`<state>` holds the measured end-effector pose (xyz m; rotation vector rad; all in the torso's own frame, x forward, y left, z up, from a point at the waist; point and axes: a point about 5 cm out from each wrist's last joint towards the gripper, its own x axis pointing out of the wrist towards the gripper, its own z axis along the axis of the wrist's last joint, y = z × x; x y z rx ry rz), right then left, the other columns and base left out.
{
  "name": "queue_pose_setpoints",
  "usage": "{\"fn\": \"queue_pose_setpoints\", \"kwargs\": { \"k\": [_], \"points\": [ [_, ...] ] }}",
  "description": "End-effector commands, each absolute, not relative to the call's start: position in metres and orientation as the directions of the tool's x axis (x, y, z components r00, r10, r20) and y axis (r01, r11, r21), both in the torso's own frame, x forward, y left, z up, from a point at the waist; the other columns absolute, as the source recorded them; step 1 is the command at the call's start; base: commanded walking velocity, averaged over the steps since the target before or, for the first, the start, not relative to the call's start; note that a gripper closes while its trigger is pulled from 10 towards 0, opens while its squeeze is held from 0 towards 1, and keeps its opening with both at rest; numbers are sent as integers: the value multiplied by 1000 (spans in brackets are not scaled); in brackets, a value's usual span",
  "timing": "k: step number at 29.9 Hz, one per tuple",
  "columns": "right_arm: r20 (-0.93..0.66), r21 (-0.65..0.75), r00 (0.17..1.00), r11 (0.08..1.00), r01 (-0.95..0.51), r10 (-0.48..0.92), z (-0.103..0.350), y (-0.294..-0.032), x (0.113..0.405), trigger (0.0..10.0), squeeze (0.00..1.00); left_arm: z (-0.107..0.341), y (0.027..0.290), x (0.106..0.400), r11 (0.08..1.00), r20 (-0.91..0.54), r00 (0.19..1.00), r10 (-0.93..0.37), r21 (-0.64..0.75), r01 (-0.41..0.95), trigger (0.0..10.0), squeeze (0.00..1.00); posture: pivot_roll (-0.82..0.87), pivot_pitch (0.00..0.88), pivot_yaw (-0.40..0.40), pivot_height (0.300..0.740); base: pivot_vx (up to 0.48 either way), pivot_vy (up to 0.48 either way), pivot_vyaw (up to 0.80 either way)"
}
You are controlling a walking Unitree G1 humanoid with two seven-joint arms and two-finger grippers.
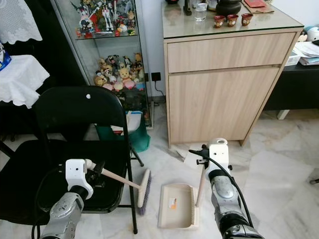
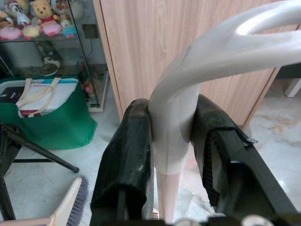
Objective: Sweep floor
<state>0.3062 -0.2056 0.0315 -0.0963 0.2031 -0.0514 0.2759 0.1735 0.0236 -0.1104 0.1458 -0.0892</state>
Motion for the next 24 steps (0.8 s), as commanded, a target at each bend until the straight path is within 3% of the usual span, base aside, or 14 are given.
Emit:
{"fn": "queue_pose_setpoints", "kwargs": {
  "k": [1,24],
  "points": [
    [-194,-84,979,995,45,-60,33,-203,308,10000,0,28,181,277,995,-132,988,-76,-80,66,10000,0,-116,0,88,740,0,-285,0],
    [-190,-88,980,995,47,-63,36,-204,311,10000,0,28,182,277,995,-129,990,-52,-95,39,10000,0,-111,0,70,740,0,-265,0]
  ]
}}
